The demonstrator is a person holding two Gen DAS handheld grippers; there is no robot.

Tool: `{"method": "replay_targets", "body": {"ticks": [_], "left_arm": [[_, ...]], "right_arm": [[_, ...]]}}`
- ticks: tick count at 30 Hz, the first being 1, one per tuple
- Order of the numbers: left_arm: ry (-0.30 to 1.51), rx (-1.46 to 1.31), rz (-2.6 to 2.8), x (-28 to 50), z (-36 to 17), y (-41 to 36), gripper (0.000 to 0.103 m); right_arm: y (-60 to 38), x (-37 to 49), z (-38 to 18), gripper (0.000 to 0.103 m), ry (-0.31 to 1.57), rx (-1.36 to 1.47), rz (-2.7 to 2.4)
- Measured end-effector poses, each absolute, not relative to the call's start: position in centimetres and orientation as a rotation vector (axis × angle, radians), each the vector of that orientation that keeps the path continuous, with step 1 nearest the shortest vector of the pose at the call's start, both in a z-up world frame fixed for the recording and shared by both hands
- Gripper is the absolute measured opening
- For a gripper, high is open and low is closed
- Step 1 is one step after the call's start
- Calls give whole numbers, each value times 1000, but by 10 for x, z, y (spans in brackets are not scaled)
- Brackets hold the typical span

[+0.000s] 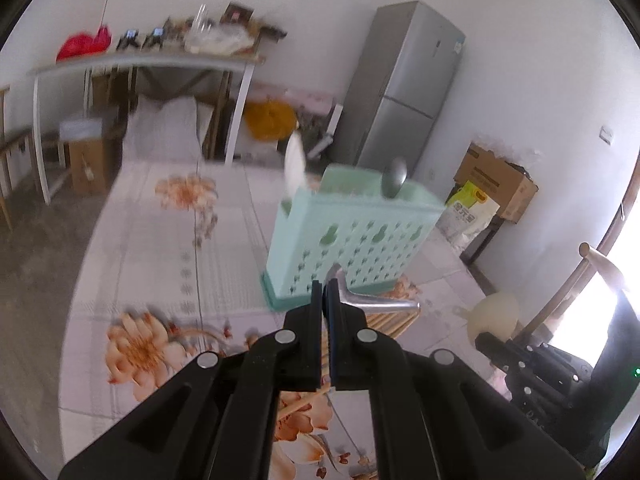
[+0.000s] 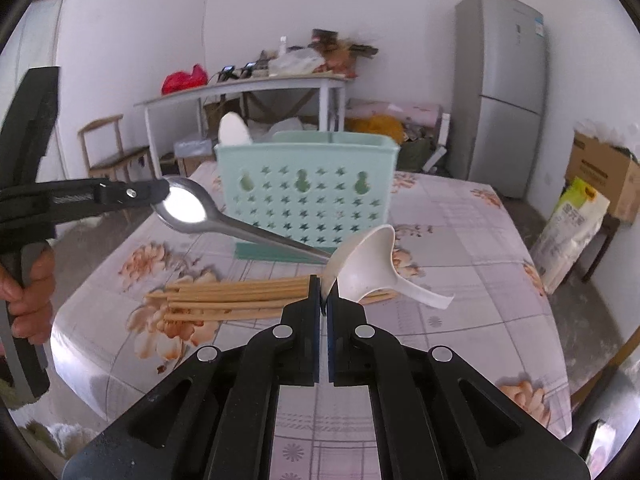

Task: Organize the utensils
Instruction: 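Carry the metal spoon into the holder with left tool while right tool holds the white spoon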

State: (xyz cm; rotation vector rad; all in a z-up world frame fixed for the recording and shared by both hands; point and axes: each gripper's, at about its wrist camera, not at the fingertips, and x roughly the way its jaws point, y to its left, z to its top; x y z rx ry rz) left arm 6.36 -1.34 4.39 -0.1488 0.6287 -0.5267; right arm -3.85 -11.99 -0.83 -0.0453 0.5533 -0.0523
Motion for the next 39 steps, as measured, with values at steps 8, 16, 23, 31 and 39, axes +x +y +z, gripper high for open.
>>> {"method": "replay_targets", "body": {"ticks": [8, 16, 23, 31, 39], "left_arm": [[426, -120, -507, 49, 106, -8, 2], [230, -43, -411, 49, 157, -3, 2], [126, 71, -341, 63, 178, -15, 2], [124, 280, -241, 87, 165, -41, 2], [149, 402, -220, 99, 141, -69, 2]], "right_arm": [[-128, -42, -7, 1, 551, -3, -49], [-132, -44, -6, 1, 546, 15, -41], [-137, -43, -8, 1, 555, 39, -33], [-141, -44, -8, 1, 555, 53, -31], [-145, -43, -8, 1, 555, 63, -27]]}}
